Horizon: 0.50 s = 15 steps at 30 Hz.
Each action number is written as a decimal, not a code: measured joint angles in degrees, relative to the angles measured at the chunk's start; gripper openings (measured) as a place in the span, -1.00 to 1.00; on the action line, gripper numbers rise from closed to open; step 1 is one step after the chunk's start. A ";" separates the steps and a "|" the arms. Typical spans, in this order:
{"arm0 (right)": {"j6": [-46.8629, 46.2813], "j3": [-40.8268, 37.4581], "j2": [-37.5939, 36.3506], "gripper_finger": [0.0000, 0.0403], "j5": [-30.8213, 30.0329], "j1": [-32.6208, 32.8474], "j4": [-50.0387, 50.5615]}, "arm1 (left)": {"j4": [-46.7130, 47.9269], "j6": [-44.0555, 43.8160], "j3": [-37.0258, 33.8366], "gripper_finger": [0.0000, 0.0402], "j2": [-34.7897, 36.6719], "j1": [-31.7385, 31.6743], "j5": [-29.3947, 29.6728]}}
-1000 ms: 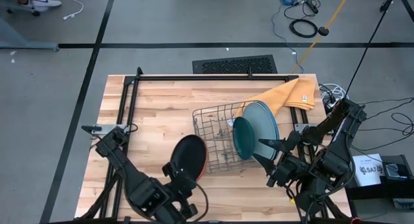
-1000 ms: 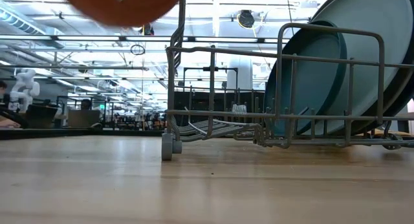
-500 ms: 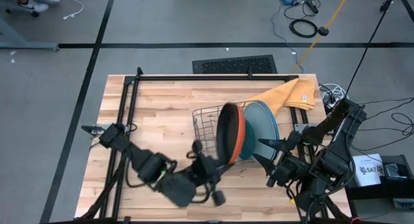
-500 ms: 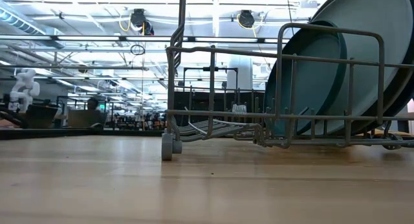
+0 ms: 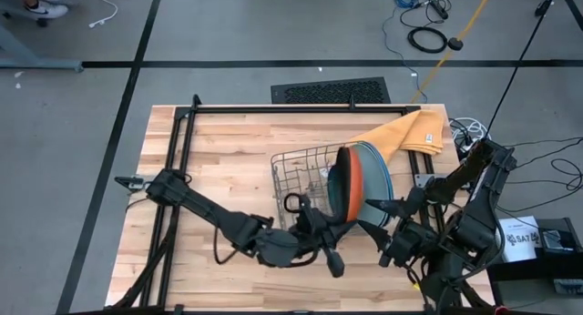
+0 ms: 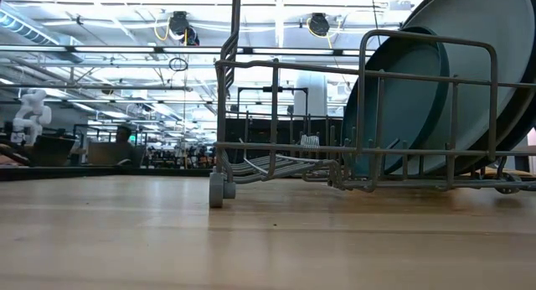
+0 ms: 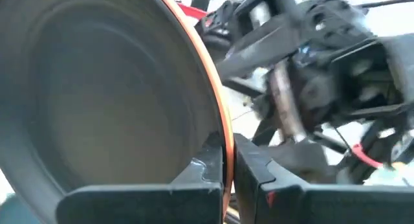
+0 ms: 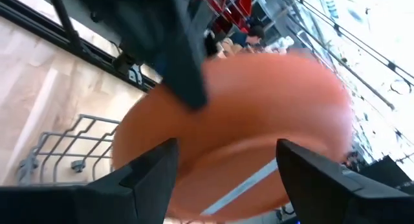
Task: Sort dishes
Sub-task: Put the black plate into the green dish rack
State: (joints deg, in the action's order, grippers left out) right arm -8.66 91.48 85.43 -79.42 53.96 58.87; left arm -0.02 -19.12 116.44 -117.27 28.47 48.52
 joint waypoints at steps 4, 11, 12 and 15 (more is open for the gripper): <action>0.59 0.00 0.00 0.26 -0.18 1.69 0.03 | -5.28 -7.66 -9.18 -0.97 0.02 0.04 4.86; 1.09 0.00 0.00 0.26 -1.68 3.56 0.09 | -6.22 -22.32 -18.82 -0.97 1.55 0.04 8.73; 1.23 0.00 0.00 0.26 -1.66 3.58 0.07 | -6.17 -23.56 -19.46 -0.97 1.55 0.04 8.74; 1.24 0.00 -0.02 0.26 -1.70 3.54 0.07 | -6.08 -24.07 -20.91 -0.97 1.53 0.04 8.68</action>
State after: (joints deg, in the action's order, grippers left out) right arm -7.42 91.48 85.41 -81.12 57.49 58.94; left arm -6.09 -43.19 95.53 -115.74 28.51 57.20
